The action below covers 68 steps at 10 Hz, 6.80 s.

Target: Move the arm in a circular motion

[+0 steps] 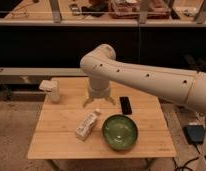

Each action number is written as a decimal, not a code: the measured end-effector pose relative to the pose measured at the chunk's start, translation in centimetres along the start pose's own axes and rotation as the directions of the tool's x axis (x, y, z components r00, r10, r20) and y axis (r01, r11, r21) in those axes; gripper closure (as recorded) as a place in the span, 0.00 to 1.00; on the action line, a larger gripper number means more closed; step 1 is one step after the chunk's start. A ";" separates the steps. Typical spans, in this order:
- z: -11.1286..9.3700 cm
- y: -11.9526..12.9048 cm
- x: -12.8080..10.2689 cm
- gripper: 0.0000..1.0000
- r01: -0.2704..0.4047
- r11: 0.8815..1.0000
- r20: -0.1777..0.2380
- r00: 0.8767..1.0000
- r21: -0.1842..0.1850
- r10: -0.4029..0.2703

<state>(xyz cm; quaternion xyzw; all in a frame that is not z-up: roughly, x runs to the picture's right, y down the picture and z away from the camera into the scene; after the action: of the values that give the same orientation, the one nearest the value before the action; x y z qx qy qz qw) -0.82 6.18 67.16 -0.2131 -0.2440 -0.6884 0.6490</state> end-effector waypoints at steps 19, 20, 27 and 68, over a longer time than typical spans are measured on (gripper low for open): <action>0.1 0.0 0.0 0.20 0.000 1.000 0.002 1.000 0.001 0.000; 0.1 0.0 0.0 0.20 0.000 1.000 0.002 1.000 0.001 0.000; 0.4 -3.4 6.8 0.20 -0.002 1.000 0.001 1.000 0.001 0.002; -1.0 10.3 -14.8 0.20 -0.002 1.000 0.002 1.000 0.000 0.002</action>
<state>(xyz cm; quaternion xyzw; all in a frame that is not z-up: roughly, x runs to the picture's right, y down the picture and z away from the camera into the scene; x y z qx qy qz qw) 10.50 16.82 57.97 -0.2140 -0.2443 -0.6875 0.6495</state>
